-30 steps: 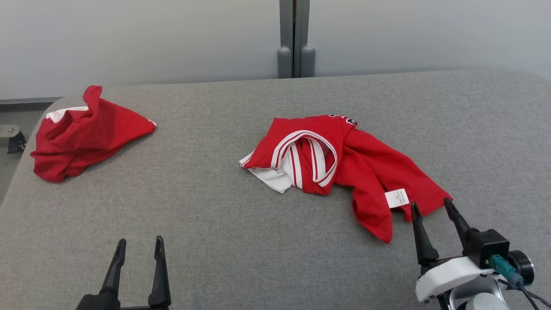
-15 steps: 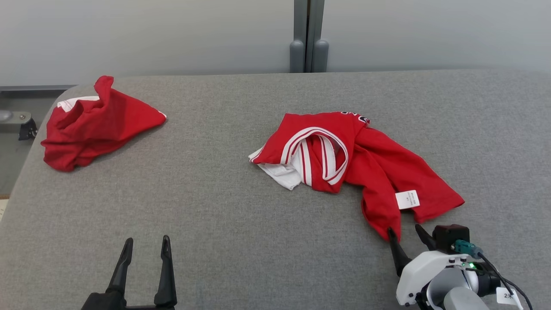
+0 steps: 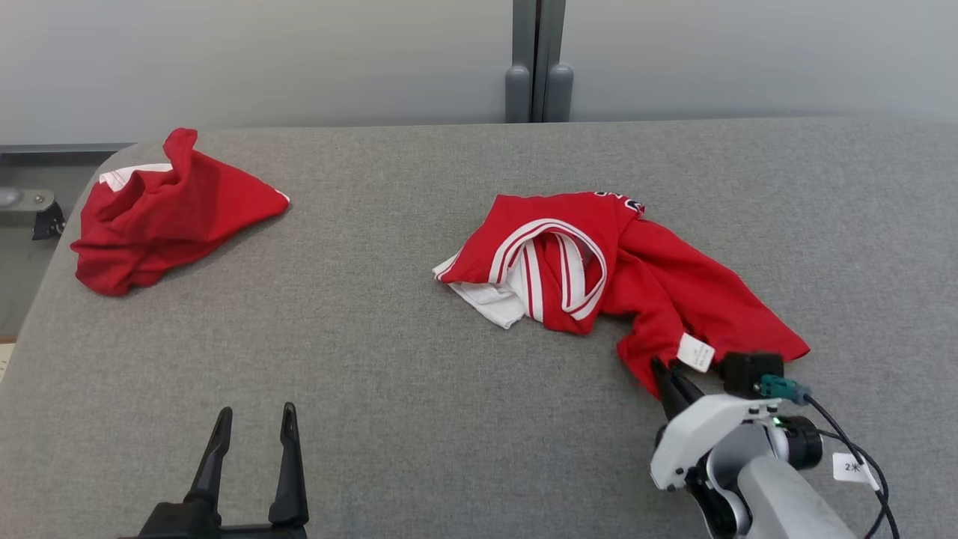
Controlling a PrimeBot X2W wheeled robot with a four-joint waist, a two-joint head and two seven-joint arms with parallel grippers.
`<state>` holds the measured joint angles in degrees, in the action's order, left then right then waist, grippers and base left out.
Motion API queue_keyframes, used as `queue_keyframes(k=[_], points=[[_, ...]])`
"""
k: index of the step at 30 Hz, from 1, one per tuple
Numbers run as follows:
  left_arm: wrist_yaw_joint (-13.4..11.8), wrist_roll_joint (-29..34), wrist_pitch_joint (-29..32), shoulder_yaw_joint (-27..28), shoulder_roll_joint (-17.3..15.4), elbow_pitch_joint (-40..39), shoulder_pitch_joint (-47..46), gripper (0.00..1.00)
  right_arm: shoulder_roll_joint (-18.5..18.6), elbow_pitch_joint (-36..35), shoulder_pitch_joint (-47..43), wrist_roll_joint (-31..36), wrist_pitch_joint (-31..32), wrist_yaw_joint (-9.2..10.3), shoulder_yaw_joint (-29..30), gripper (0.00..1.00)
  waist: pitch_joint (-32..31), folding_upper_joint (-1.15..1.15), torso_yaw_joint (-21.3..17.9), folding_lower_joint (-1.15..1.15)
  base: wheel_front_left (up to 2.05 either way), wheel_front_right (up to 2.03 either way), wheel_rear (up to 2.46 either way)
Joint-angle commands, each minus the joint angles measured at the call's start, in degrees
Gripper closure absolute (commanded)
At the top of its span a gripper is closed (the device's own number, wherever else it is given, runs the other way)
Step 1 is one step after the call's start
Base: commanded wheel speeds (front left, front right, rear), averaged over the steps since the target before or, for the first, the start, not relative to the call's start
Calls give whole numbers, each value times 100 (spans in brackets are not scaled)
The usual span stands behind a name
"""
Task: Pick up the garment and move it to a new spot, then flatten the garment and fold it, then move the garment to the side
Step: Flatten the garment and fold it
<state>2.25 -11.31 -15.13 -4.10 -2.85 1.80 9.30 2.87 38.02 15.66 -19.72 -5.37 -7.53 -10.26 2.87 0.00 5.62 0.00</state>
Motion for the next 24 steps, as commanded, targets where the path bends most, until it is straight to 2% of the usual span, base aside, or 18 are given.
queue_keyframes(k=[1,8,15,19,24], points=[[-31,-41,-3,9,-8,3,-99,0,4,-177,146,-128,-55,8,-149,100,-21,0,-7,0,0,0,0],[-61,74,-3,-2,-7,-17,-50,0,11,-1545,542,-521,68,7,-679,100,-141,0,-75,0,0,0,0],[-190,11,-3,-162,-8,-27,84,0,132,-3005,1152,-926,832,7,-780,100,-288,0,-148,0,0,0,0],[-236,-31,-3,-232,-8,-46,79,0,144,-3464,1513,-1096,1247,7,-713,100,-326,0,-130,0,0,0,0],[-285,-54,-3,-280,-8,-47,44,0,86,-3710,1745,-1209,1613,7,-822,100,-365,0,-65,0,0,0,0]])
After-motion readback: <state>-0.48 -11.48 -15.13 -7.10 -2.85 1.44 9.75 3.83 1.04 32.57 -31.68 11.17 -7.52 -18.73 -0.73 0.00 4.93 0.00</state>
